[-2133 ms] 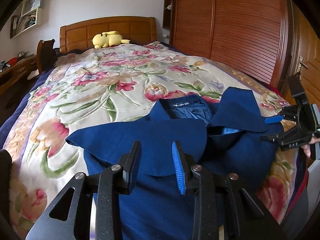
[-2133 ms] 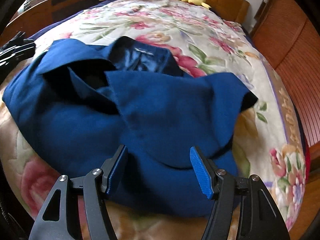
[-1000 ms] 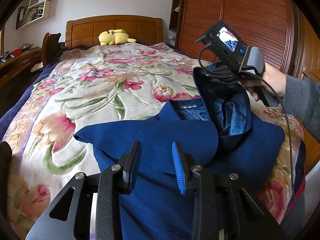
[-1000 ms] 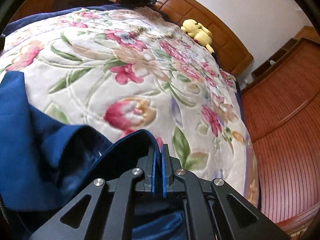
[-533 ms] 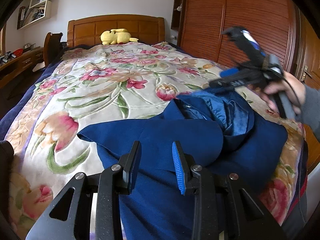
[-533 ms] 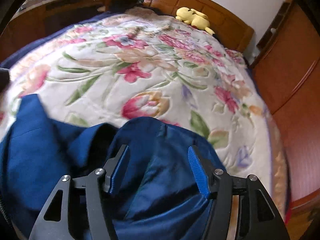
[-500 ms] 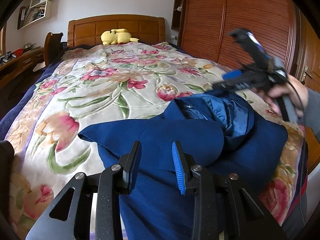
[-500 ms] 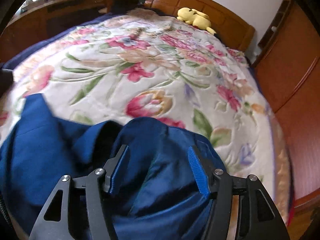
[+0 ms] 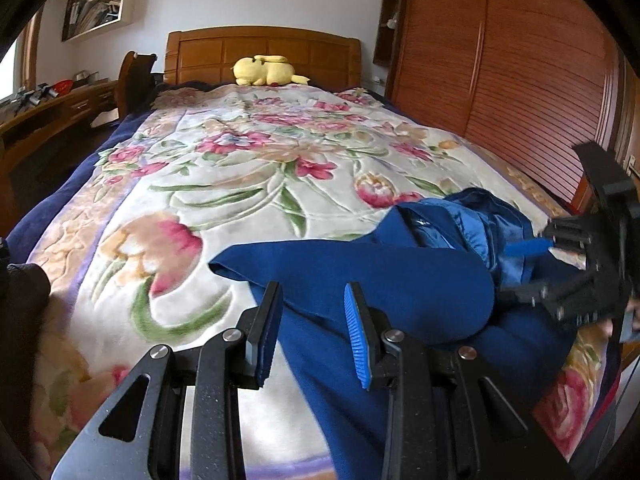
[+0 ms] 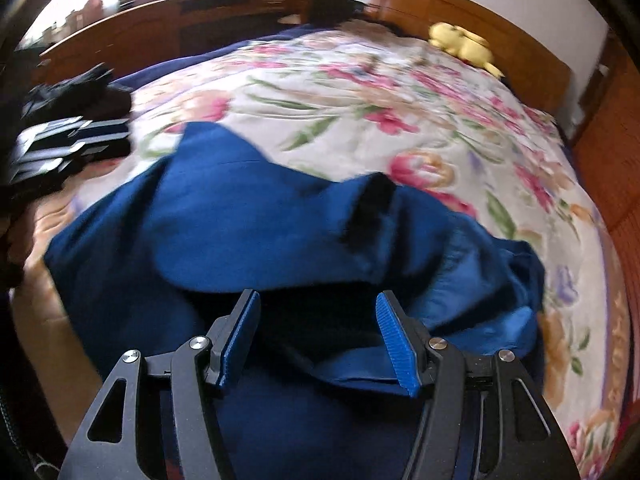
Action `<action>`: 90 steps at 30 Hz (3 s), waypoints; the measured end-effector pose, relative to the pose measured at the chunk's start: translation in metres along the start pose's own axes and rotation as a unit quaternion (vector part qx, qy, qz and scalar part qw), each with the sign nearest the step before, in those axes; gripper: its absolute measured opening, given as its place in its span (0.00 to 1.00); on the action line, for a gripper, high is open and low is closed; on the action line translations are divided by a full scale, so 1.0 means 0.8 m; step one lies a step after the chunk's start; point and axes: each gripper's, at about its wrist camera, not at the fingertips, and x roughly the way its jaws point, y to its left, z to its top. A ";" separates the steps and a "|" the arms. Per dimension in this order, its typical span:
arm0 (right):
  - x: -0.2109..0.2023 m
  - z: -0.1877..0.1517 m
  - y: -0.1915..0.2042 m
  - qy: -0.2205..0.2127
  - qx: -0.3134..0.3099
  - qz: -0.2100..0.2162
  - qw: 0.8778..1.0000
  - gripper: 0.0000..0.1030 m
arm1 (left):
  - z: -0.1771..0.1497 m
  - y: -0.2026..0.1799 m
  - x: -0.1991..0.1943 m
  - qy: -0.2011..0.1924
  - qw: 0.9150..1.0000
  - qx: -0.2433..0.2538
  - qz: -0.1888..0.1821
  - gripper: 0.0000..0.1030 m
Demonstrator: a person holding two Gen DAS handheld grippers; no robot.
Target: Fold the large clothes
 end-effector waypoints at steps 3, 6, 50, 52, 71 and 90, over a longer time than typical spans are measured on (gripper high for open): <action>0.007 -0.005 0.006 0.007 -0.028 -0.002 1.000 0.60 | -0.001 0.010 -0.001 -0.001 1.000 -0.006 0.003 0.32; 0.012 -0.010 0.018 0.016 -0.064 -0.016 0.998 0.60 | -0.002 0.023 0.000 0.001 1.000 -0.018 0.008 0.32; 0.080 0.116 -0.014 -0.019 0.005 -0.009 1.000 0.56 | -0.009 0.051 0.008 0.010 0.999 -0.036 0.015 0.32; 0.069 0.091 0.006 -0.014 -0.008 0.010 1.000 0.56 | -0.009 0.048 0.008 0.010 0.999 -0.033 0.013 0.32; 0.034 -0.016 0.018 0.045 0.055 0.031 0.997 0.56 | -0.011 0.031 0.013 0.022 1.000 -0.011 0.003 0.32; 0.050 0.003 0.011 0.073 -0.063 -0.023 0.995 0.05 | -0.015 0.013 0.020 0.035 0.999 0.012 0.000 0.32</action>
